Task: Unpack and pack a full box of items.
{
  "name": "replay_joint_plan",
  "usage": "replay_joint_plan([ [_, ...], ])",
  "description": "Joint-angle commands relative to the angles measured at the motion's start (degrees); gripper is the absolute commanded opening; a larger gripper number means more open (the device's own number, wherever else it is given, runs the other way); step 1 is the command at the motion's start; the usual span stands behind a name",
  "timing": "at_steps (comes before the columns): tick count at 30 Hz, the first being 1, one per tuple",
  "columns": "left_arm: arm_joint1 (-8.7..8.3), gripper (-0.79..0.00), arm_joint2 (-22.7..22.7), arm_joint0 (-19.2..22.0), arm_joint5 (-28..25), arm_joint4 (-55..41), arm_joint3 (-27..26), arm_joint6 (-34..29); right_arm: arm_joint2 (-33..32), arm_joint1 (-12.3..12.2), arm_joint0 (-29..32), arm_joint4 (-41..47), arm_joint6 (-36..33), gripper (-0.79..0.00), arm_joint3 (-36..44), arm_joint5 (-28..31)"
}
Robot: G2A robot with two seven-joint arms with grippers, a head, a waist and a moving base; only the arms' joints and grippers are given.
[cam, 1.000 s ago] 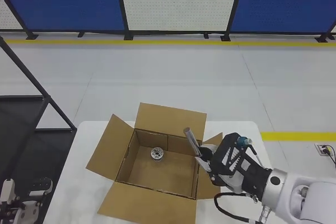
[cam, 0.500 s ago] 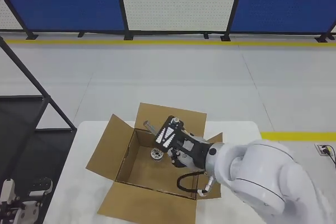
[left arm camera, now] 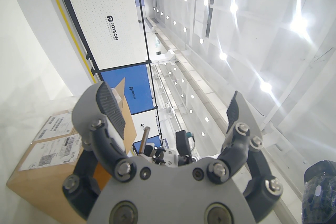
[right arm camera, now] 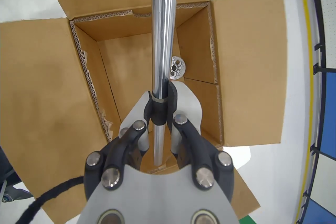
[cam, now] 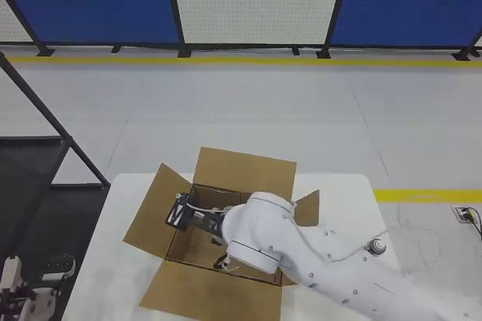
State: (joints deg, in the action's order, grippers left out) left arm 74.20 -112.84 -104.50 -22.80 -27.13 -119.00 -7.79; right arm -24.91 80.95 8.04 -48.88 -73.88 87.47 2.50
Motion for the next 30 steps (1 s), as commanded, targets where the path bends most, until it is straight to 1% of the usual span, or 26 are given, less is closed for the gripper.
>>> replay_joint_plan([
  [1,0.00,0.000,0.00,0.00,0.00,0.00,0.00,0.00,1.14,0.98,0.26,0.73,0.72,-0.785,-3.07,-0.30],
  [6,0.00,0.000,0.00,0.00,0.00,0.00,0.00,0.00,4.00,3.79,0.77,2.62,2.87,-0.785,-10.83,0.39],
  [10,0.00,0.000,0.00,0.00,0.00,0.00,0.00,0.00,5.22,6.09,0.14,2.90,2.82,-0.785,-15.59,-2.08],
  [23,0.00,0.000,0.00,0.00,0.00,0.00,0.00,0.00,5.22,6.09,0.14,2.90,2.82,-0.785,-15.59,-2.08],
  [25,0.00,0.000,0.00,0.00,0.00,0.00,0.00,0.00,5.33,6.13,1.23,2.40,3.56,-0.785,-16.56,-2.22],
  [27,0.00,0.000,0.00,0.00,0.00,0.00,0.00,0.00,6.15,6.56,1.40,0.93,2.93,-0.785,-17.73,-1.03],
  [30,0.00,0.000,0.00,0.00,0.00,0.00,0.00,0.00,8.09,7.95,1.12,-1.47,1.54,-0.785,-19.85,0.12],
])
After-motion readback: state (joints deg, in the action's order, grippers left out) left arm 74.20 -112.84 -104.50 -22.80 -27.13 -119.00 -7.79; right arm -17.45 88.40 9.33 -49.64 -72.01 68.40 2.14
